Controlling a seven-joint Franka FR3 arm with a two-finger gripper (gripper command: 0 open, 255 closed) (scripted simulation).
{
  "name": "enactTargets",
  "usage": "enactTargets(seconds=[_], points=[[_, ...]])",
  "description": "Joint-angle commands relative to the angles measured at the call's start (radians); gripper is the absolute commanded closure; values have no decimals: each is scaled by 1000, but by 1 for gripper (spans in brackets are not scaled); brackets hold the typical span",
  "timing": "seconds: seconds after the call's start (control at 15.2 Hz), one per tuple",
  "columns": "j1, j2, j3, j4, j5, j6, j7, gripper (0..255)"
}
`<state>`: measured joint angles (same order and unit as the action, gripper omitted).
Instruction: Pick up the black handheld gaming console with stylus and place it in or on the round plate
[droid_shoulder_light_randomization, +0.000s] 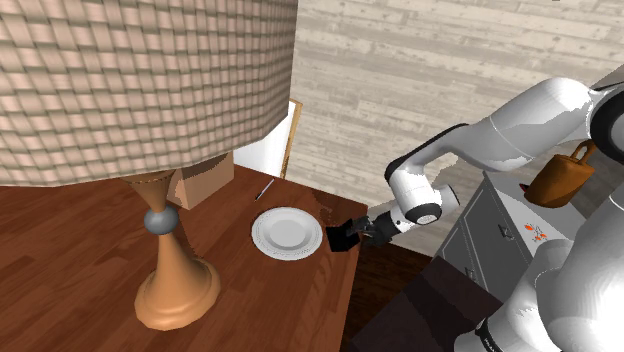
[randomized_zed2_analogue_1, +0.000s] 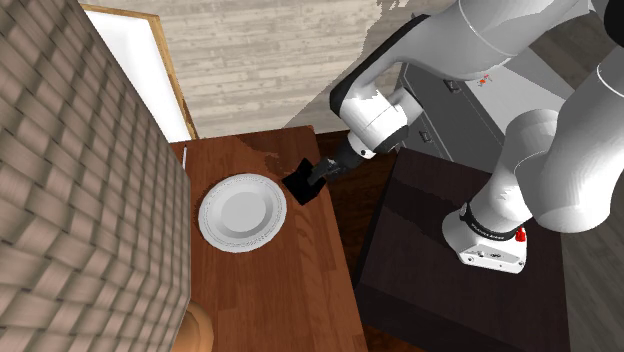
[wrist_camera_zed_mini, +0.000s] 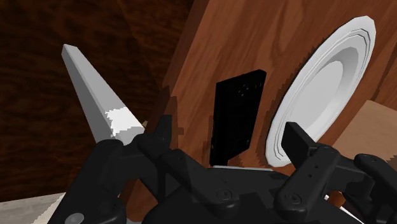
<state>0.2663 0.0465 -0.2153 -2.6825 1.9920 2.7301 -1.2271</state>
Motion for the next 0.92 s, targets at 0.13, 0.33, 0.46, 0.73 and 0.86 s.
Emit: enactTargets(seconds=[0.13,0.33,0.46,0.73,0.86], points=[[0,0,0,0,0,0,0,255],[0,0,0,0,0,0,0,255],[0,0,0,0,0,0,0,255],[0,0,0,0,1,0,0,255],[3,-36,3,-11,-43,18,48,255]])
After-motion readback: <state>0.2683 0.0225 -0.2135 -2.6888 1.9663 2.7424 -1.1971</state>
